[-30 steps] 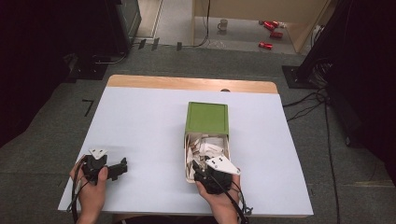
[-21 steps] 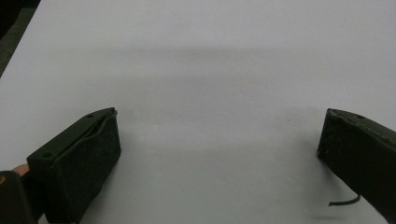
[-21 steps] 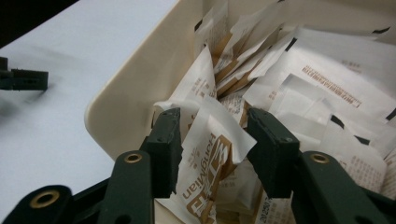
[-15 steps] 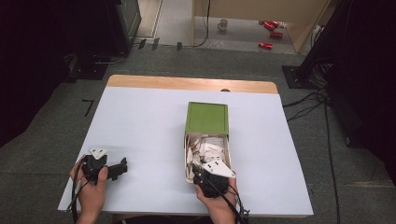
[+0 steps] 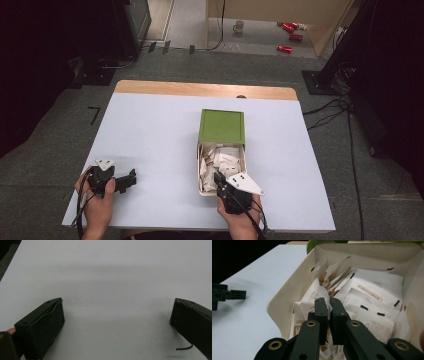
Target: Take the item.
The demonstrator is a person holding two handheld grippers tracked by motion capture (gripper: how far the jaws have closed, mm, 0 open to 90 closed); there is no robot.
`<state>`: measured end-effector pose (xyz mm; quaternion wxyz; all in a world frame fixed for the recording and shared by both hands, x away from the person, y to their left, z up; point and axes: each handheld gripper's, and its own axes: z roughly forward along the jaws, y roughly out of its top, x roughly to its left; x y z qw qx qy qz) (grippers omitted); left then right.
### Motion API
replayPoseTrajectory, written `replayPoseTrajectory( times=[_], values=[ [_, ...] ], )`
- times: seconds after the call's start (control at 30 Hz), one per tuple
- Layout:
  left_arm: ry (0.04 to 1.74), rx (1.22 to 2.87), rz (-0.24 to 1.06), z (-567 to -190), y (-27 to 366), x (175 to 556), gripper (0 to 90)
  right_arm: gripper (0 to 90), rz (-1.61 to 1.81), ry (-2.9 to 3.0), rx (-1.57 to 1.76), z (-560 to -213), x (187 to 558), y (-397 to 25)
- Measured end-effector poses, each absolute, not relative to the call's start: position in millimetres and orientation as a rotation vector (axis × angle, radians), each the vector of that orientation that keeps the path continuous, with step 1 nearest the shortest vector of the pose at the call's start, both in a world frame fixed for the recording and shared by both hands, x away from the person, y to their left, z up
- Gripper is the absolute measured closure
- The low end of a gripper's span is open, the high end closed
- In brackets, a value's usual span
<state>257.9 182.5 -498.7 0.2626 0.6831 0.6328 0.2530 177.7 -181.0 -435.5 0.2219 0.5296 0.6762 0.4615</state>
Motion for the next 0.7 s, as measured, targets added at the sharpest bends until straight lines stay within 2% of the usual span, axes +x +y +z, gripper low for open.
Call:
replayPoseTrajectory(
  times=[0.7],
  values=[
    [1.711, 1.848, 0.686, -499, 182, 258, 0.0, 86.9, 1.336, 1.761, 1.459, -408, 175, -203]
  ],
)
